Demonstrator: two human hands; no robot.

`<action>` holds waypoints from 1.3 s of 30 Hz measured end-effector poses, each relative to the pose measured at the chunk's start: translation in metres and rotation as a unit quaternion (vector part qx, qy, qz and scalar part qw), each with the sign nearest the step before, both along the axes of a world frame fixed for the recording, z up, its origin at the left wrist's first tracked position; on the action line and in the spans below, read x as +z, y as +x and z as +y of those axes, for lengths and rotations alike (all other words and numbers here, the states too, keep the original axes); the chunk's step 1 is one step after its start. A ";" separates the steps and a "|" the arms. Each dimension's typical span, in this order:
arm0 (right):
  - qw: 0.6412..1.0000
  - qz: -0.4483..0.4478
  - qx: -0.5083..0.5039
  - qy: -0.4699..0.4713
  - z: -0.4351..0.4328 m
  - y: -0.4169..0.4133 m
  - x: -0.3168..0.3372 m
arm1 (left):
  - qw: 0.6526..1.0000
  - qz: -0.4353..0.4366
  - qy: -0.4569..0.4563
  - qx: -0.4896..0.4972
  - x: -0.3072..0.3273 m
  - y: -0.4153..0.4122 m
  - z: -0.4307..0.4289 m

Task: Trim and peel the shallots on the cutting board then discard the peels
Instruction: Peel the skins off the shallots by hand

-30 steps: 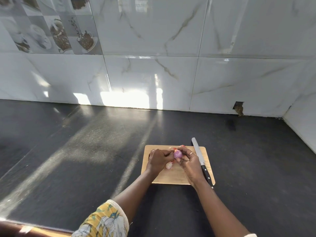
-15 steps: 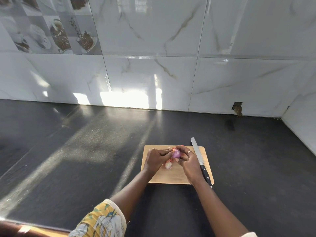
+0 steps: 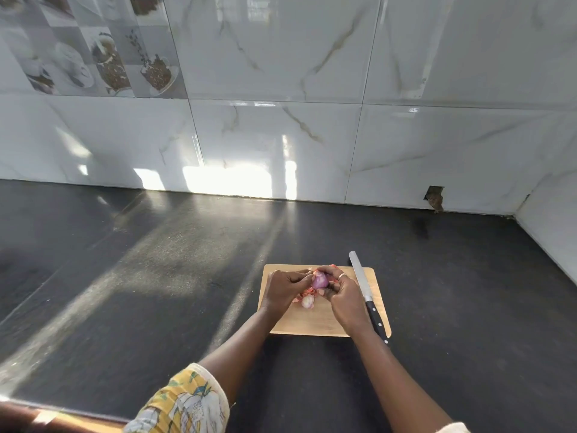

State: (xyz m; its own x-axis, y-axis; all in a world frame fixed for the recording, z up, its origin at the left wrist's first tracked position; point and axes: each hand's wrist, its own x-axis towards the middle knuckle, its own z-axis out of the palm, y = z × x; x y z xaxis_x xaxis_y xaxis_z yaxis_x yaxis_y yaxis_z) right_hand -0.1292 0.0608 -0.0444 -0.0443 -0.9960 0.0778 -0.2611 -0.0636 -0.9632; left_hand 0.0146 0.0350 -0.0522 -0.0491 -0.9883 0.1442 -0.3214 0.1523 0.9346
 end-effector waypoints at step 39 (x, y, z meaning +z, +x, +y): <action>0.952 -0.299 -0.051 0.032 0.006 0.004 -0.001 | 0.989 -0.072 -0.068 0.107 0.011 -0.014 0.013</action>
